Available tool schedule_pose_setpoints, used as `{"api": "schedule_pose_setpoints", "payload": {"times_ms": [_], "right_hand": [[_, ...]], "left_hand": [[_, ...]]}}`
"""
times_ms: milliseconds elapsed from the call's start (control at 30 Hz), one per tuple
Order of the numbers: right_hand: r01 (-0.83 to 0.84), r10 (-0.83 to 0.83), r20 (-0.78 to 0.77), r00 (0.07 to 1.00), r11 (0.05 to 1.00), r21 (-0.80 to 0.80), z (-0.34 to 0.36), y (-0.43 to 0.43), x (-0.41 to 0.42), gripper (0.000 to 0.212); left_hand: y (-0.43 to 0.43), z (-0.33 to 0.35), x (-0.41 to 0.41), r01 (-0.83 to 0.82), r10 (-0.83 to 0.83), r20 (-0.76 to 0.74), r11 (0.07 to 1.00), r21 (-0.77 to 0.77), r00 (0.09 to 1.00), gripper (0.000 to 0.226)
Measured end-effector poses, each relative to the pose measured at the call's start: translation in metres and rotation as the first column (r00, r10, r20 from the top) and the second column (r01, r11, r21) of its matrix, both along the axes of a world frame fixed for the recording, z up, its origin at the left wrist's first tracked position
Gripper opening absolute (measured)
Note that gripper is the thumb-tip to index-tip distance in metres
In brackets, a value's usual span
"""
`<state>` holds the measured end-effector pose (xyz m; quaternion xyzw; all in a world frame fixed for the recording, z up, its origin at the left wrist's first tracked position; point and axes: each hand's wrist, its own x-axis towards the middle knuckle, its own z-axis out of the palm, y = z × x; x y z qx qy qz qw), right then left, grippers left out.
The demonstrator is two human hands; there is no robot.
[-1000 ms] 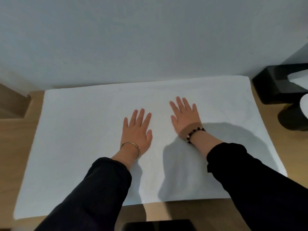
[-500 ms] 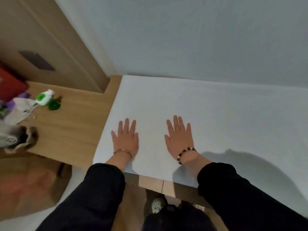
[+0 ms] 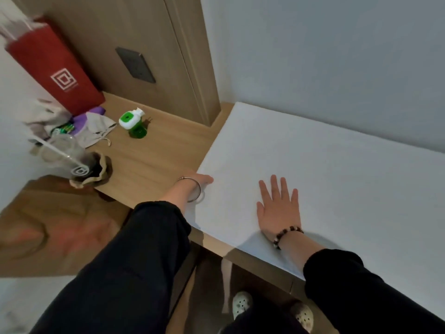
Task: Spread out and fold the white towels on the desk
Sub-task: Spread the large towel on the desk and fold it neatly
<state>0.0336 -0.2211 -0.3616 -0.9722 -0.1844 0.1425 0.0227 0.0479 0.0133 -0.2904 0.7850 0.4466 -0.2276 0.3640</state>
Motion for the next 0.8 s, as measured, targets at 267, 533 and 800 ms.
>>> {"api": "schedule_pose_setpoints", "payload": {"times_ms": [267,533,800], "right_hand": [[0.203,-0.016,-0.438,0.899,0.901,0.384,0.038,0.051,0.029,0.052],[0.688,-0.600,-0.399,0.694,0.386,0.615,0.096,-0.122,0.066,0.037],[0.442,-0.434,-0.220,0.874,0.897,-0.015,0.067,-0.250,0.030,0.043]], "left_hand": [[-0.017,0.077,0.022,0.165,-0.210,0.382,0.975,0.147,0.900,0.008],[-0.214,0.086,0.009,0.463,-0.607,0.423,0.792,0.399,0.673,0.027],[-0.325,-0.020,-0.056,0.775,-0.890,0.066,0.428,0.465,0.451,0.044]]}}
